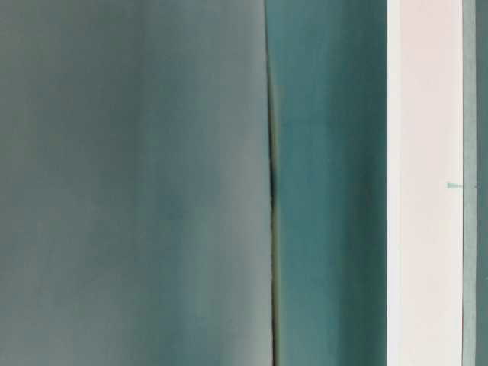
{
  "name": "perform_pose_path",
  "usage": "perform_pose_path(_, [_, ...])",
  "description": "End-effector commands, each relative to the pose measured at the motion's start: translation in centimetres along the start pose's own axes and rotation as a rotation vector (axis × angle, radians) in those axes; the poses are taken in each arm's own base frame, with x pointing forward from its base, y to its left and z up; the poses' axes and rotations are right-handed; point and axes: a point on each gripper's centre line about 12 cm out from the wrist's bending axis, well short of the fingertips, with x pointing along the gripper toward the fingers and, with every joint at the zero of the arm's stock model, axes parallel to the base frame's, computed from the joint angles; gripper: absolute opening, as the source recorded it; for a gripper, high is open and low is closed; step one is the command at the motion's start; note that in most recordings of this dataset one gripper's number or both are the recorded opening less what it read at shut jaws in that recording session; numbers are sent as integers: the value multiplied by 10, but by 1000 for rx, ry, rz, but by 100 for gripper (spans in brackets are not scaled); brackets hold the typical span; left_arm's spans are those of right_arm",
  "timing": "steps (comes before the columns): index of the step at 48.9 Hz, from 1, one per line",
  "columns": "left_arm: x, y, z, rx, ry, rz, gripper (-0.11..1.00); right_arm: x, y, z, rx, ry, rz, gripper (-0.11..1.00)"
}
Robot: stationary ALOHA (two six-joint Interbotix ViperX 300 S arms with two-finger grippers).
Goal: Lift a wooden board with both hands.
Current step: 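Move both grippers down over the two ends of the white board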
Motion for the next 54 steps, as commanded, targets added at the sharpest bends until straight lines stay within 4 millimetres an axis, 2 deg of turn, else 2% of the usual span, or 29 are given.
perform_pose_path(1, [13,-2,3,-40,57,-8,14,4,-3,0,20,7,-15,10])
perform_pose_path(4, [19,-1,2,-65,118,-2,15,8,-6,-2,88,43,-39,7])
perform_pose_path(7, [25,0,3,-86,163,4,6,12,-8,-3,138,86,-56,0])
perform_pose_path(11, [30,0,7,-96,207,8,0,16,-8,-8,161,162,-60,0])
perform_pose_path(22, [42,0,10,-106,366,19,-1,28,-7,-17,213,372,-69,0])
perform_pose_path(37, [65,-2,-11,-94,662,30,-1,55,-3,-34,270,724,-83,0])
perform_pose_path(47, [81,-7,-21,-76,814,21,-1,71,0,-58,276,1001,-93,0])
perform_pose_path(54, [90,-8,-33,-68,951,25,-1,81,3,-68,258,1129,-82,0])
